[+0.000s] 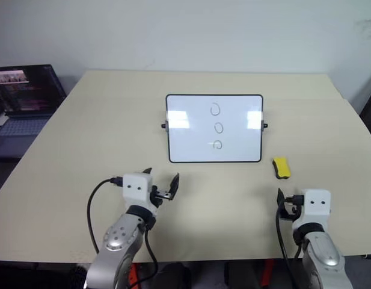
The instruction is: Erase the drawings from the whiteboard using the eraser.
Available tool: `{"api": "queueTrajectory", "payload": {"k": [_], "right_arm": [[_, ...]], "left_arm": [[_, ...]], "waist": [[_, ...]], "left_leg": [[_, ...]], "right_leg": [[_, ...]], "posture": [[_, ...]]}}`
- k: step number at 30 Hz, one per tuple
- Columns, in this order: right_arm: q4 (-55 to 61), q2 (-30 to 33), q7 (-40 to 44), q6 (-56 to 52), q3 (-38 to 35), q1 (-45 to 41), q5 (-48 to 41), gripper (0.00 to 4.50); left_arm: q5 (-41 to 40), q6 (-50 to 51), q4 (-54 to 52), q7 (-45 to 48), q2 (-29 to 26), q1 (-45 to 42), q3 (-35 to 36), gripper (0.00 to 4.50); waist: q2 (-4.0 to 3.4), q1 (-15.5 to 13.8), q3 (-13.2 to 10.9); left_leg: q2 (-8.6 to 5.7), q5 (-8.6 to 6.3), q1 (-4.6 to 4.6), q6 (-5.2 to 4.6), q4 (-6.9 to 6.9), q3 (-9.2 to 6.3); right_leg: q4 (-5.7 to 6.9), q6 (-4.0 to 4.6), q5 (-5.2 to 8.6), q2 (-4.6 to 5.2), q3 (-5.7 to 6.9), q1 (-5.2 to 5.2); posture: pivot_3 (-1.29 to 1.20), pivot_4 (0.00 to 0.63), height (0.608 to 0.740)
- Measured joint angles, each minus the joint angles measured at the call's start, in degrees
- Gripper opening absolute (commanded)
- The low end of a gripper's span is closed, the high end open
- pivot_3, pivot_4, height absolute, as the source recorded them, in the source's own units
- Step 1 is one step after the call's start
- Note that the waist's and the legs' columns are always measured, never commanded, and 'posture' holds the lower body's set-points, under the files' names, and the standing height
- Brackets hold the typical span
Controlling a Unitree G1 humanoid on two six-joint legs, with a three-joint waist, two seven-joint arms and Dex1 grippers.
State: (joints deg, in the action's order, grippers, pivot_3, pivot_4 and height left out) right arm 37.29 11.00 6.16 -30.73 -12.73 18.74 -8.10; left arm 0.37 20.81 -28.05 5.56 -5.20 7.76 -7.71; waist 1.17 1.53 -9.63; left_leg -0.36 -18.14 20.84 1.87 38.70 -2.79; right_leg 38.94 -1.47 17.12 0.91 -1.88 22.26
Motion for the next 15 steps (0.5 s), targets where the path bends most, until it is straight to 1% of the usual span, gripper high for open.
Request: {"api": "queueTrajectory", "payload": {"k": [7, 12, 15], "right_arm": [[0.06, 0.85, -0.02, -1.14, -0.69, -1.88, 0.12, 4.47], [0.19, 0.34, -0.44, -1.28, -0.46, 0.03, 0.32, 4.47], [0.18, -0.41, -1.07, -1.17, -0.26, 0.16, 0.39, 4.47]], "left_arm": [[0.41, -1.5, 1.05, 0.0, 0.34, 0.3, -0.82, 4.5], [0.54, -2.23, 1.63, 0.13, -0.24, 0.42, -0.27, 4.5], [0.53, -2.62, 2.83, 0.19, -0.48, -1.01, 0.46, 4.5]], "waist": [[-0.01, 0.03, 0.0], [-0.01, -0.04, 0.0], [-0.01, -0.05, 0.01]], "left_leg": [[0.0, 0.0, -0.01, 0.0, 0.0, -0.01], [-0.01, 0.0, 0.02, -0.01, 0.0, 0.01], [0.0, 0.0, 0.01, -0.01, 0.0, -0.01]], "right_leg": [[0.01, 0.0, 0.0, 0.0, 0.02, 0.0], [-0.03, -0.01, 0.01, 0.0, -0.01, 0.0], [-0.01, -0.01, 0.01, 0.01, 0.02, 0.0]], "posture": [[0.0, 0.15, 0.74], [0.0, 0.15, 0.74], [0.0, 0.15, 0.74]]}}
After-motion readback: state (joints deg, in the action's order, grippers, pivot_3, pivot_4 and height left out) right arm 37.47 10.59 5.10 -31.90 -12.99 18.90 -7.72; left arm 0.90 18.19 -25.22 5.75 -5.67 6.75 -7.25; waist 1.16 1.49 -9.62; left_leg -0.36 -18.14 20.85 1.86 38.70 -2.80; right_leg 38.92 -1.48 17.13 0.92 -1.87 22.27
